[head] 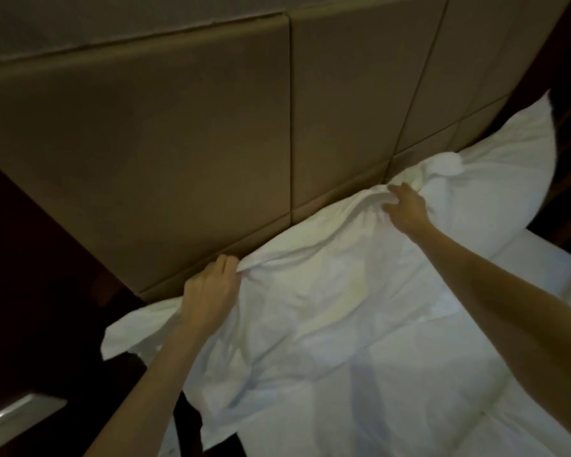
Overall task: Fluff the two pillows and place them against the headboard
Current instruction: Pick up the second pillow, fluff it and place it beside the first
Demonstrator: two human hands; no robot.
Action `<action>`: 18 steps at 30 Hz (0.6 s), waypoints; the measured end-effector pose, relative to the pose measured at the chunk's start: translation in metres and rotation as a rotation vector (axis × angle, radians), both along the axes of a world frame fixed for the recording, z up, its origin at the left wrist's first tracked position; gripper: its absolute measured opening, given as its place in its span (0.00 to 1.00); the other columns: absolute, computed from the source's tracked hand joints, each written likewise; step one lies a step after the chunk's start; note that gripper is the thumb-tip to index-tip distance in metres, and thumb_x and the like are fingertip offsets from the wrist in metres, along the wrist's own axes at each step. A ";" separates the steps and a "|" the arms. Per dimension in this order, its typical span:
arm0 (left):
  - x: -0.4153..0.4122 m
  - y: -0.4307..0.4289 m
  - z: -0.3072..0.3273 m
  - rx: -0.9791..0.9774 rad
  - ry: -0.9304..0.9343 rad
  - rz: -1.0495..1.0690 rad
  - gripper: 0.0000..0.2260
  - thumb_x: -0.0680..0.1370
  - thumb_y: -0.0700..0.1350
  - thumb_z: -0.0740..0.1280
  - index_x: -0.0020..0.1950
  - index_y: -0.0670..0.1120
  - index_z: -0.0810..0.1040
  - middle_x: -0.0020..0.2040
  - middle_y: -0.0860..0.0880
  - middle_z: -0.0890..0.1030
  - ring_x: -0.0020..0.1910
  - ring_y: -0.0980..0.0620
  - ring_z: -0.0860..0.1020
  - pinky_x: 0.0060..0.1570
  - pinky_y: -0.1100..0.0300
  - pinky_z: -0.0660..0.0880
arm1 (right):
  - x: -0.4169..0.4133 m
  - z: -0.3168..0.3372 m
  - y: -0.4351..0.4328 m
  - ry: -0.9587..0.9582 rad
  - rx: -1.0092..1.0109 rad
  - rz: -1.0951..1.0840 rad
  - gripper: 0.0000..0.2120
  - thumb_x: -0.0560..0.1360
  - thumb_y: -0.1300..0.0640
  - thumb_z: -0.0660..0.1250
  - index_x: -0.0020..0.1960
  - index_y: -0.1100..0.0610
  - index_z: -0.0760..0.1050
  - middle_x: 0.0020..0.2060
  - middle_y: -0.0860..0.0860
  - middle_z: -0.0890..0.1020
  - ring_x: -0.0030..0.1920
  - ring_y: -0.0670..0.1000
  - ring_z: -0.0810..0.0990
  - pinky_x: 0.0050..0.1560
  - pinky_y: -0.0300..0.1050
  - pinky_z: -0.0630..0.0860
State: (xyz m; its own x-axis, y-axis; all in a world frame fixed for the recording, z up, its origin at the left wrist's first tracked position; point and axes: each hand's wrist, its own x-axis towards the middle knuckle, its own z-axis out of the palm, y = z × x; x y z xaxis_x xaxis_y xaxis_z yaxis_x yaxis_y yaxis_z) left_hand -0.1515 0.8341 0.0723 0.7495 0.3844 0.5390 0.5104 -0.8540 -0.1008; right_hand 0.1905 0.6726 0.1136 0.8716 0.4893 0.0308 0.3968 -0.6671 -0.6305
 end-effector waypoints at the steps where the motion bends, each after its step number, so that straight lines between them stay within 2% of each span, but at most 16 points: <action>1: -0.006 0.000 -0.011 0.009 0.044 -0.022 0.05 0.70 0.38 0.70 0.41 0.43 0.75 0.31 0.47 0.76 0.25 0.49 0.74 0.18 0.60 0.70 | 0.001 -0.011 -0.007 -0.021 -0.137 0.081 0.26 0.78 0.60 0.62 0.75 0.59 0.62 0.78 0.57 0.58 0.75 0.60 0.62 0.73 0.49 0.60; 3: -0.017 -0.001 -0.031 0.019 0.109 -0.054 0.06 0.72 0.40 0.67 0.48 0.42 0.76 0.37 0.46 0.77 0.31 0.47 0.76 0.26 0.57 0.73 | 0.000 -0.031 -0.023 -0.031 -0.345 0.197 0.33 0.78 0.58 0.62 0.79 0.55 0.51 0.79 0.54 0.45 0.78 0.59 0.52 0.76 0.56 0.56; 5: -0.028 -0.004 -0.046 -0.027 0.158 -0.032 0.10 0.75 0.44 0.62 0.54 0.44 0.75 0.41 0.46 0.79 0.36 0.47 0.76 0.32 0.55 0.74 | -0.003 -0.046 -0.035 -0.046 -0.452 0.267 0.39 0.77 0.56 0.63 0.79 0.52 0.43 0.79 0.52 0.39 0.79 0.59 0.46 0.75 0.60 0.55; 8: -0.037 -0.009 -0.055 -0.084 0.204 0.016 0.15 0.76 0.47 0.56 0.58 0.45 0.75 0.42 0.47 0.80 0.37 0.47 0.77 0.34 0.54 0.74 | -0.004 -0.054 -0.041 -0.066 -0.468 0.321 0.42 0.76 0.56 0.65 0.79 0.53 0.40 0.79 0.53 0.37 0.79 0.59 0.44 0.75 0.61 0.55; 12: -0.044 -0.007 -0.048 -0.099 0.255 0.003 0.19 0.79 0.54 0.53 0.60 0.45 0.74 0.41 0.46 0.81 0.37 0.46 0.78 0.35 0.54 0.75 | 0.002 -0.046 -0.033 -0.008 -0.498 0.302 0.40 0.77 0.54 0.64 0.79 0.49 0.40 0.78 0.49 0.36 0.79 0.59 0.43 0.74 0.65 0.55; 13: -0.046 -0.007 -0.045 -0.125 0.269 0.011 0.23 0.78 0.59 0.54 0.60 0.45 0.74 0.42 0.47 0.81 0.37 0.47 0.78 0.36 0.54 0.75 | 0.005 -0.045 -0.030 -0.003 -0.515 0.304 0.40 0.77 0.53 0.63 0.79 0.48 0.40 0.78 0.49 0.36 0.79 0.60 0.43 0.74 0.66 0.54; 15: -0.049 -0.007 -0.039 -0.190 0.314 0.047 0.35 0.67 0.70 0.63 0.61 0.44 0.75 0.43 0.48 0.82 0.39 0.47 0.80 0.38 0.55 0.75 | 0.010 -0.046 -0.023 0.004 -0.535 0.316 0.39 0.78 0.54 0.62 0.79 0.47 0.40 0.78 0.48 0.36 0.78 0.61 0.43 0.73 0.68 0.54; 17: -0.051 -0.009 -0.035 -0.202 0.384 0.073 0.44 0.57 0.71 0.71 0.63 0.44 0.74 0.45 0.47 0.82 0.41 0.47 0.80 0.39 0.53 0.76 | 0.015 -0.048 -0.015 0.015 -0.546 0.318 0.40 0.78 0.54 0.62 0.79 0.48 0.39 0.78 0.49 0.36 0.78 0.61 0.42 0.74 0.67 0.53; 18: -0.052 -0.010 -0.035 -0.185 0.407 0.075 0.44 0.55 0.68 0.74 0.63 0.43 0.74 0.45 0.47 0.81 0.41 0.46 0.80 0.40 0.53 0.76 | 0.017 -0.049 -0.009 0.021 -0.544 0.314 0.40 0.77 0.53 0.63 0.79 0.49 0.39 0.78 0.50 0.36 0.78 0.61 0.42 0.74 0.66 0.53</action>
State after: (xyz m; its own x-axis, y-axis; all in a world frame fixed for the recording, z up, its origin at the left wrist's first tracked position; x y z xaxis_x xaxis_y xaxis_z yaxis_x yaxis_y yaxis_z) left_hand -0.2034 0.8242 0.0377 0.8524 0.5082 0.1227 0.5223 -0.8385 -0.1552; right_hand 0.2073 0.6633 0.0642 0.6816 0.6627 -0.3102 0.6170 -0.7484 -0.2433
